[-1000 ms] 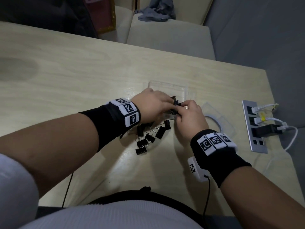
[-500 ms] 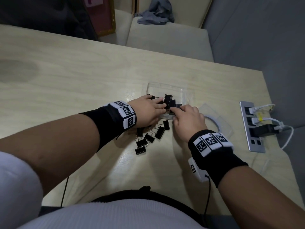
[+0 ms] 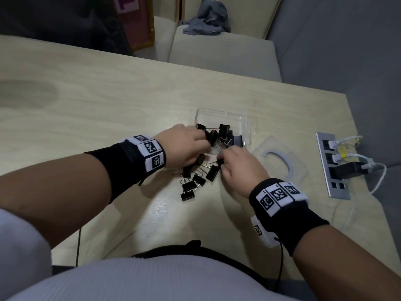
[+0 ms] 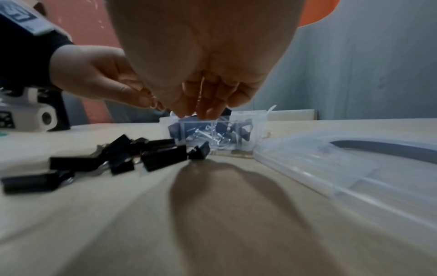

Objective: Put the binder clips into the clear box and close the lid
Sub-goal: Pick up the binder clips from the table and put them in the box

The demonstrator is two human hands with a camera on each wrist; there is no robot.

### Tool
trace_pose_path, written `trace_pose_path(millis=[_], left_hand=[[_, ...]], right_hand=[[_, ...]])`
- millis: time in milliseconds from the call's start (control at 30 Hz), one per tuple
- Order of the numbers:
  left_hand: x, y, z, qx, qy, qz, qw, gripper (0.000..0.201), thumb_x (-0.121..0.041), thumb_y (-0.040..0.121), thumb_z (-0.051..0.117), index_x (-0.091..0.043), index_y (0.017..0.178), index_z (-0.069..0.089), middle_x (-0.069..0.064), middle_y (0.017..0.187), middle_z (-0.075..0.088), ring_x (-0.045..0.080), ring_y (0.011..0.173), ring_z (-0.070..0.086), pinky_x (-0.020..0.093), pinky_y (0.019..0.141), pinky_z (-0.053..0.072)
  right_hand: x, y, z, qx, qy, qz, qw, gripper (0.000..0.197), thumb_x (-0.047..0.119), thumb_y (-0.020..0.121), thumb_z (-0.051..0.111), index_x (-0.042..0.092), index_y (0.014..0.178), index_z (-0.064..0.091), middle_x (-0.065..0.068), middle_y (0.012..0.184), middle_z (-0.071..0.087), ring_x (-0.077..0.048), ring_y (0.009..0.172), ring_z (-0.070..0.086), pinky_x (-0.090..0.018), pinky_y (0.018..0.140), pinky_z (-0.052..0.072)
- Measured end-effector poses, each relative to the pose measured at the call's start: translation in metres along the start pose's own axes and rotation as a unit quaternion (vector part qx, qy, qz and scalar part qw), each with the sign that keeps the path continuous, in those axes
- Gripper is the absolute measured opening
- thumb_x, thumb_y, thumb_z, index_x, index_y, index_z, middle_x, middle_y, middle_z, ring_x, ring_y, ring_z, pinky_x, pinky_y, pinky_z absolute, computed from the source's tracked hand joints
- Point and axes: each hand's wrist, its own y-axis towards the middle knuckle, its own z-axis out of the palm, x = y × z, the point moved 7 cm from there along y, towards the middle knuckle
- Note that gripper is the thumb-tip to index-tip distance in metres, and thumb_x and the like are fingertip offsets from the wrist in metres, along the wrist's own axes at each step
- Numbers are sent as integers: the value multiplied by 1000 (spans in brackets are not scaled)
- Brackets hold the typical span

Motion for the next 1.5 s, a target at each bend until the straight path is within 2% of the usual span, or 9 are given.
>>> trace_pose_path(millis=[167, 267, 433, 567, 767, 967, 1167, 1333, 1500], left_hand=[[-14, -28, 31, 131, -5, 19, 991, 51, -54, 76, 47, -30, 121, 58, -3, 110, 59, 24, 101, 58, 38, 76, 53], [-18, -35, 47, 201, 10, 20, 979, 66, -56, 75, 61, -35, 135, 43, -5, 125, 51, 21, 115, 48, 36, 84, 50], [-22, -30, 40, 133, 33, 5, 990, 53, -49, 74, 57, -31, 123, 50, -6, 114, 56, 22, 107, 52, 36, 79, 47], [-33, -30, 43, 165, 32, 39, 985, 59, -48, 72, 60, -38, 128, 44, -6, 124, 51, 24, 111, 48, 43, 86, 47], [-35, -27, 47, 165, 2, 35, 986, 45, -42, 76, 56, -32, 120, 54, -2, 109, 59, 27, 99, 54, 42, 78, 51], [-14, -16, 28, 148, -112, -62, 981, 52, -53, 72, 63, -30, 117, 55, -5, 108, 61, 19, 98, 59, 36, 81, 52], [30, 5, -16, 11, -232, -178, 956, 42, -40, 77, 71, -27, 115, 60, -6, 103, 67, 15, 92, 64, 31, 81, 53], [69, 36, -32, -85, -244, -279, 925, 40, -40, 79, 71, -23, 114, 60, -5, 99, 68, 14, 86, 61, 24, 77, 45], [88, 60, -26, -101, -239, -310, 914, 57, -42, 79, 71, -22, 130, 54, 2, 121, 64, 17, 104, 64, 27, 88, 46]], right_hand=[[3, -11, 37, 113, -59, -3, 992, 54, 39, 89, 52, 28, 139, 37, -1, 150, 33, -30, 128, 38, -45, 102, 39], [1, -16, 45, 107, -87, 12, 990, 50, 41, 87, 55, 26, 133, 43, -5, 144, 36, -33, 119, 41, -44, 94, 43], [3, -20, 41, 58, -98, 26, 993, 44, 42, 84, 57, 20, 122, 50, -4, 132, 45, -31, 112, 45, -42, 88, 42], [7, -24, 45, 87, -77, -5, 993, 47, 41, 85, 56, 32, 129, 42, 1, 142, 36, -30, 120, 38, -45, 93, 41], [7, -20, 45, 90, -18, 20, 996, 27, 24, 88, 54, 19, 115, 55, -4, 127, 41, -31, 110, 39, -43, 84, 48], [-1, -12, 25, 51, 104, 49, 992, 27, 22, 80, 65, 21, 107, 65, -1, 112, 49, -20, 104, 51, -28, 91, 43], [-6, 3, -24, -35, 244, 82, 966, 24, 26, 78, 71, 29, 102, 68, 6, 104, 50, -8, 93, 55, -14, 78, 45], [-38, 42, -53, -142, 256, 161, 943, 23, 35, 77, 70, 33, 100, 67, -1, 110, 61, -14, 89, 63, -31, 87, 52], [-53, 66, -58, -132, 241, 206, 939, 45, 34, 84, 62, 23, 127, 53, -5, 129, 56, -19, 112, 58, -39, 99, 46]])
